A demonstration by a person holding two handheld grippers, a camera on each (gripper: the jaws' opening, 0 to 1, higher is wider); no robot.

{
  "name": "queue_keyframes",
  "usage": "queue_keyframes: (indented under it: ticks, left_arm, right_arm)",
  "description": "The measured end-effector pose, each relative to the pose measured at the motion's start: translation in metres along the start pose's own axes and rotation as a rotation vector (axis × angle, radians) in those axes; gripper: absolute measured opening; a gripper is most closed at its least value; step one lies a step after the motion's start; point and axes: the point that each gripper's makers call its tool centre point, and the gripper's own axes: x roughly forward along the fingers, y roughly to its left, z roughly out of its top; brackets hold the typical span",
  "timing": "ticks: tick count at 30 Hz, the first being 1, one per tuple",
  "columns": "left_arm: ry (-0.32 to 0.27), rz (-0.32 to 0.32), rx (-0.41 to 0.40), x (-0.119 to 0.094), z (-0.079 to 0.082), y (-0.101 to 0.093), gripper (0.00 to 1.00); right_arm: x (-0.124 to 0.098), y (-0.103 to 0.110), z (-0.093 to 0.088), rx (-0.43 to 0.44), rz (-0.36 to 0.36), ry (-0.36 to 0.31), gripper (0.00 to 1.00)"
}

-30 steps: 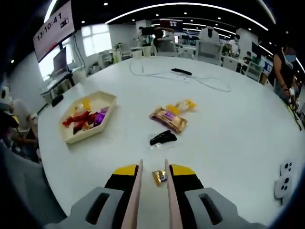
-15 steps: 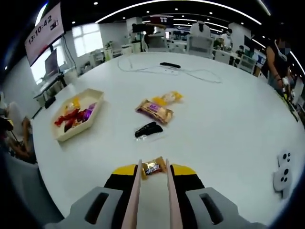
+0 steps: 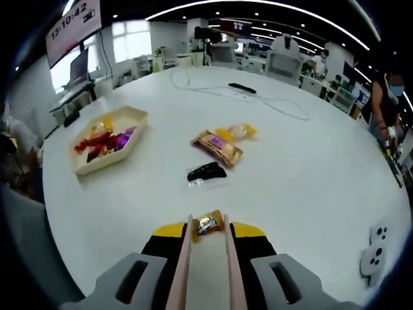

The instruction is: Place the target food into the container with the food tongs after gripping and lifting it, then release it inside without dropping or visibly crushing the food.

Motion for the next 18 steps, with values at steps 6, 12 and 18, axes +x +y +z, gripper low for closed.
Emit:
queue_keyframes:
  ticks: [6,12,18]
  left_arm:
    - [-0.003,-0.002,-0.001,-0.0013,0.0000,-0.0005,0.52]
    - [-0.010,0.003,-0.003,-0.0041,0.0004,0.0002,0.52]
    - [-0.016,0.006,-0.004,-0.0063,0.0005,0.0011,0.51]
  right_arm:
    - [0.0008,0.0041,-0.0002,0.012,0.013,0.005,0.24]
    - [0.0002,0.0064,-0.0011,0.032,0.015,0.016,0.21]
    - [-0.0011,0.0060,-0.0005,0.048,0.008,0.018,0.21]
